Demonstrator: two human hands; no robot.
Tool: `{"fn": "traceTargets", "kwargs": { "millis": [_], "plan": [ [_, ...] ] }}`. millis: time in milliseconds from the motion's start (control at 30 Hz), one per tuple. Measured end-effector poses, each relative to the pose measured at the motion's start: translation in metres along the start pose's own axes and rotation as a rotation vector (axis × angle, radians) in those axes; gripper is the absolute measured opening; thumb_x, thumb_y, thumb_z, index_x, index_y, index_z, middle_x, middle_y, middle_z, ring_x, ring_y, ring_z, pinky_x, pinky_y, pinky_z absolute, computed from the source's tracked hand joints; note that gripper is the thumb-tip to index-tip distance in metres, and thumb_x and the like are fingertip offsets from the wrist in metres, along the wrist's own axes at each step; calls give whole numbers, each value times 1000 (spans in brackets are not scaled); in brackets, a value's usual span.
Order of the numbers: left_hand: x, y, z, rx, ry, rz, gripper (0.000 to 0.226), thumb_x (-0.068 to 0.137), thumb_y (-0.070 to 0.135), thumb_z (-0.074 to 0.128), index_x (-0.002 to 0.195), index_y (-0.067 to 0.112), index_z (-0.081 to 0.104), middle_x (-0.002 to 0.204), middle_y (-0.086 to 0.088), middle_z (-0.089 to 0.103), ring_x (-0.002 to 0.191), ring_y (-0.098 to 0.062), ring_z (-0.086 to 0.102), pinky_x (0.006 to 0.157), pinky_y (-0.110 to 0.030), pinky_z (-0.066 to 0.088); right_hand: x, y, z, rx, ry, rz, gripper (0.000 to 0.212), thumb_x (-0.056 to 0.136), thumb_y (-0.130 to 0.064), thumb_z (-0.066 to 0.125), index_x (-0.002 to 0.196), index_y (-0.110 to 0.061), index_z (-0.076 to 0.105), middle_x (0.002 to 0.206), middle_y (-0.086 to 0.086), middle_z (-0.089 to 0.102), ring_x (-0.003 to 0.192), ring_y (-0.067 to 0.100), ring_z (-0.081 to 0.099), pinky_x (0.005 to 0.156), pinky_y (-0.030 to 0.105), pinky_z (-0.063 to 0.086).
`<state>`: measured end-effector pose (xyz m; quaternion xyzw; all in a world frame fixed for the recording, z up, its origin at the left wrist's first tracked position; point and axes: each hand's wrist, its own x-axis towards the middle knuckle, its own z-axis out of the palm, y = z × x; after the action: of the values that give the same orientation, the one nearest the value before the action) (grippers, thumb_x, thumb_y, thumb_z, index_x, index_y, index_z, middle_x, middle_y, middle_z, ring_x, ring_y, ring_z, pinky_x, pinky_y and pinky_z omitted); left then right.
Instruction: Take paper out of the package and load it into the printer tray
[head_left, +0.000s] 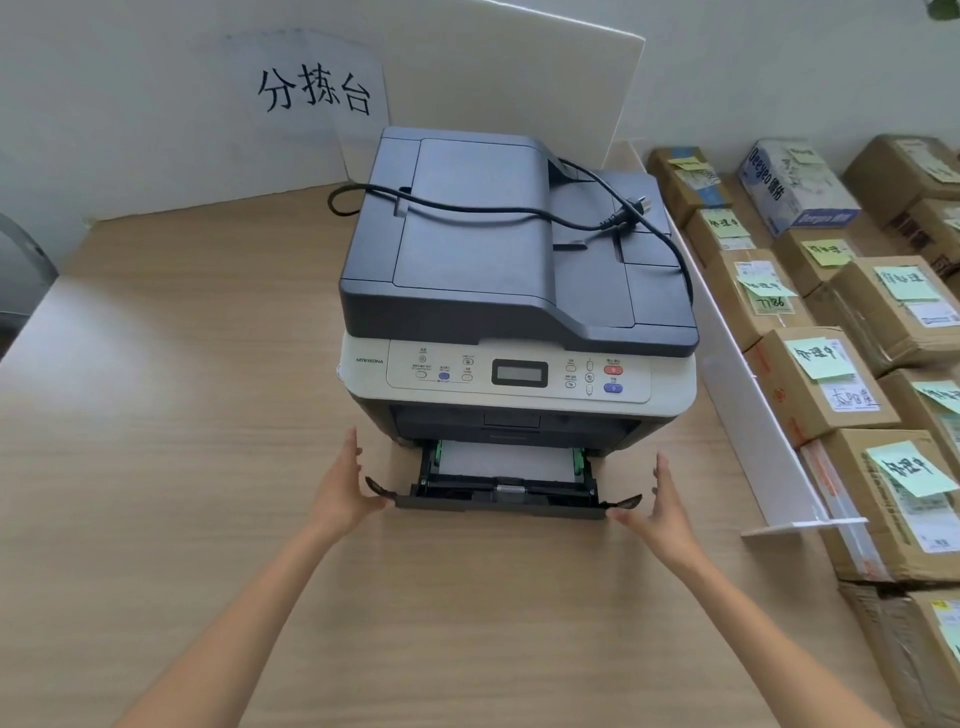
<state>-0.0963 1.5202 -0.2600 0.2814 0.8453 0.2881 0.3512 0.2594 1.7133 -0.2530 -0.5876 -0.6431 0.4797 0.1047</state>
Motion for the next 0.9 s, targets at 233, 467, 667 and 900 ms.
{"fn": "traceTargets", "kwargs": {
  "millis": [233,467,667,900],
  "plan": [
    [32,5,3,-14,129,100,109,58,12,87,144,21,21,144,0,47,132,-23,44,101,-39,43,33,-9,10,67,111,-23,97,73,-10,78,148,-24,16,155,4,28,141,26,29,113,47,30],
    [47,3,1,0,61,202,69,55,6,86,110,26,50,102,24,61,100,-5,56,78,-17,39,49,-6,7,82,-9,-133,66,77,-3,70,130,-32,41,131,-11,55,119,10,48,99,29,34],
    [50,1,7,-45,126,177,64,57,4,85,104,33,53,95,35,60,91,8,55,74,-5,41,55,-4,10,115,40,-109,61,76,-3,72,125,-25,44,126,-11,56,118,7,47,96,31,35],
    [53,16,20,46,347,81,32,66,16,82,87,14,57,91,-1,74,83,-28,66,62,-32,41,65,-18,21,60,214,-73,28,77,-10,75,91,-12,52,101,1,62,95,18,52,81,29,35]
  ]
}}
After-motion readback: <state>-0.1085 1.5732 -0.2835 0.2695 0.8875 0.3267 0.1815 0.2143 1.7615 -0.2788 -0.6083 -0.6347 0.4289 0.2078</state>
